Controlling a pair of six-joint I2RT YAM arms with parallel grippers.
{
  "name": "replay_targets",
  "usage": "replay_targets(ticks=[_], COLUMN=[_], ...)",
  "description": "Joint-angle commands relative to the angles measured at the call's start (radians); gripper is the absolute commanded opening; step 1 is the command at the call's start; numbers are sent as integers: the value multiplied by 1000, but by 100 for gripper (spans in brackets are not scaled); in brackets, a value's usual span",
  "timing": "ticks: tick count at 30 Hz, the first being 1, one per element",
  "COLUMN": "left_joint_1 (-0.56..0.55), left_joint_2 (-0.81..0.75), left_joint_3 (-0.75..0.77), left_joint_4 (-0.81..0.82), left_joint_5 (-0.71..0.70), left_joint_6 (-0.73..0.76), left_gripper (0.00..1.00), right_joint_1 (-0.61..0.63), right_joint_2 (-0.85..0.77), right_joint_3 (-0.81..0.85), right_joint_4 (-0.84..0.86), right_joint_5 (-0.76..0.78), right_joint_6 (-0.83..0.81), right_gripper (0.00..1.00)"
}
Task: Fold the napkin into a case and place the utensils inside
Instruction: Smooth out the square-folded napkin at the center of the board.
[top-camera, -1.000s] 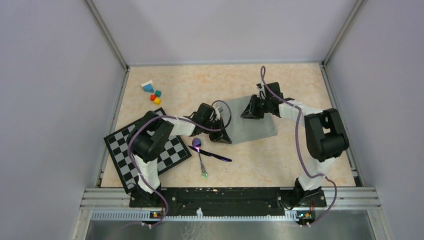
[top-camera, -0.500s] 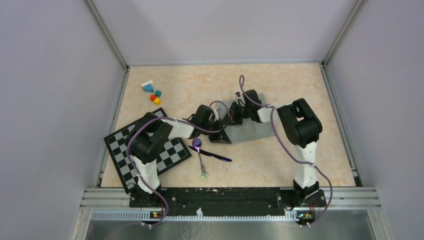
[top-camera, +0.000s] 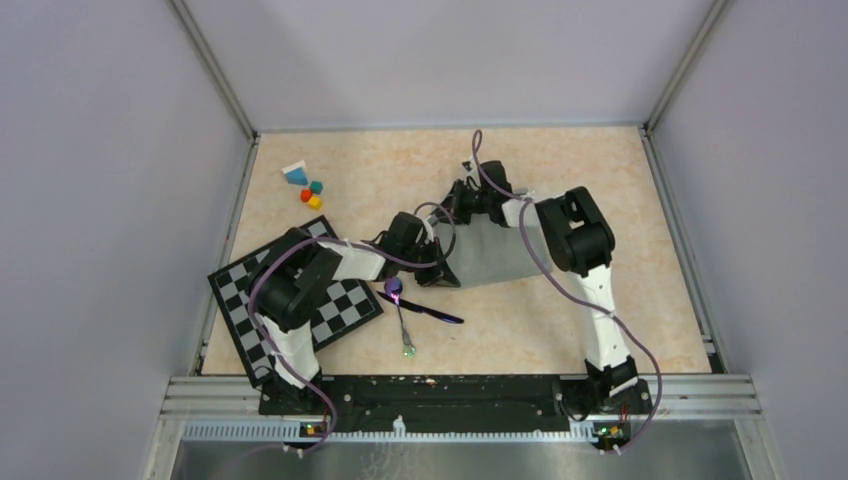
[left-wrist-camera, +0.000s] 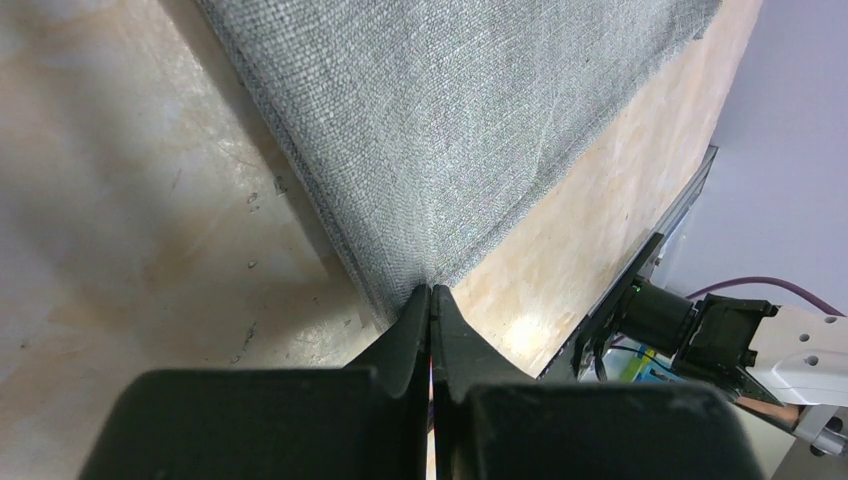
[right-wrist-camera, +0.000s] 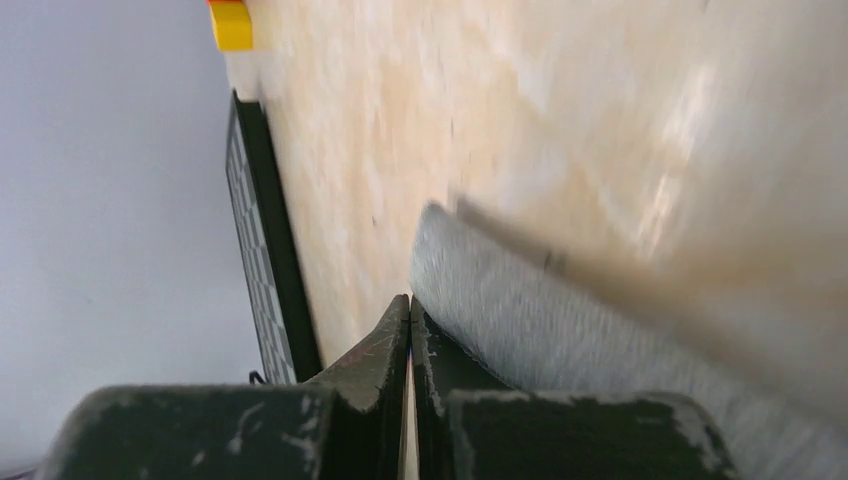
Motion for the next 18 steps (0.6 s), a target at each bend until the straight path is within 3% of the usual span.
replay_targets(ticks=[1, 3, 6, 11, 12, 14, 18], left_joint_1=[-5, -12, -21, -24, -22, -22, -15], left_joint_2=[7, 1, -19, -117, -142, -178, -203], left_joint_3=[-49, -47, -43, -41, -32, 8, 124], left_joint_4=[-100, -110, -119, -127, -132, -155, -181], left_joint_5=[-151, -168, -179, -156, -146, -136, -155], left_joint_6=[19, 13, 10, -16, -19, -16, 6], left_gripper=[0, 0, 2, 31, 41, 50, 50], right_joint_1=[-34, -39, -43, -72, -82, -114, -184], right_joint_2=[109, 152, 176, 42, 10, -71, -228], right_joint_3=[136, 229, 359, 408, 397, 315, 90], right_joint_4=[-7, -64, -160, -340, -378, -387, -300], right_joint_5=[26, 18, -17, -29, -24, -20, -24], right_joint_6=[-9, -33, -73, -175, -202, -220, -229], right_gripper=[0, 0, 11, 37, 40, 44, 48])
